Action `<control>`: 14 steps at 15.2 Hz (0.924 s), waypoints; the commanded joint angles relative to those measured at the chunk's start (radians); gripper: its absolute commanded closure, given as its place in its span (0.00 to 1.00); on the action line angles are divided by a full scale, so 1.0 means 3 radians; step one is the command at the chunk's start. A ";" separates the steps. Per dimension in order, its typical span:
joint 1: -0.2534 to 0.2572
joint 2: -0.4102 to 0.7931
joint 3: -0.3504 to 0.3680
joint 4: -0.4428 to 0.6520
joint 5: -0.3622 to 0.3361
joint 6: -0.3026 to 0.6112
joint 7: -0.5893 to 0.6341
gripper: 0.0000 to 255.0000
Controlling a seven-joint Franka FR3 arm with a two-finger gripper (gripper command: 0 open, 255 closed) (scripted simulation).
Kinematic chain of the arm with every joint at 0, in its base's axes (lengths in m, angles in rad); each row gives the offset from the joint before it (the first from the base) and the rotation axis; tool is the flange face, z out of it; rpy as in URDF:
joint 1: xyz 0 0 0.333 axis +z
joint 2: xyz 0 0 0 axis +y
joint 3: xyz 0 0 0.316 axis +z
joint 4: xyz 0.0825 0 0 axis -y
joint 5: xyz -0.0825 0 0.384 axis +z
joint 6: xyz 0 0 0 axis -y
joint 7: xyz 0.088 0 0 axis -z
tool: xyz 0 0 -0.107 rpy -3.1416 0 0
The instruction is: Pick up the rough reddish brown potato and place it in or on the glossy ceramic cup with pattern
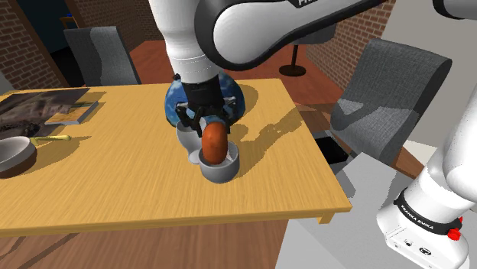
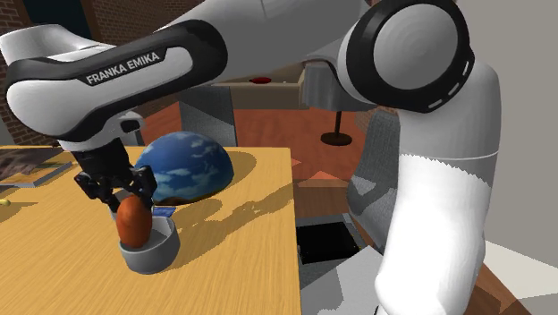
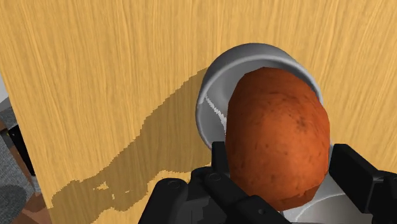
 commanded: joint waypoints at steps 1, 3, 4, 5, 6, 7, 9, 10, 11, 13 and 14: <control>0.0001 0.0018 -0.0004 -0.0072 -0.0017 0.0085 0.0022 1.00; 0.0001 0.0036 -0.0009 -0.0142 -0.0035 0.0166 0.0042 1.00; 0.0001 0.0047 -0.0012 -0.0176 -0.0045 0.0207 0.0053 1.00; 0.0002 0.0058 -0.0015 -0.0209 -0.0055 0.0247 0.0064 1.00; 0.0003 0.0069 -0.0018 -0.0241 -0.0066 0.0286 0.0076 1.00; 0.0005 0.0090 -0.0023 -0.0290 -0.0085 0.0348 0.0095 1.00; 0.0005 0.0089 -0.0023 -0.0290 -0.0085 0.0348 0.0095 1.00; 0.0005 0.0090 -0.0023 -0.0290 -0.0085 0.0348 0.0095 1.00; 0.0005 0.0090 -0.0023 -0.0290 -0.0085 0.0348 0.0095 1.00; 0.0005 0.0090 -0.0023 -0.0290 -0.0085 0.0348 0.0095 1.00; 0.0005 0.0090 -0.0023 -0.0290 -0.0085 0.0348 0.0095 1.00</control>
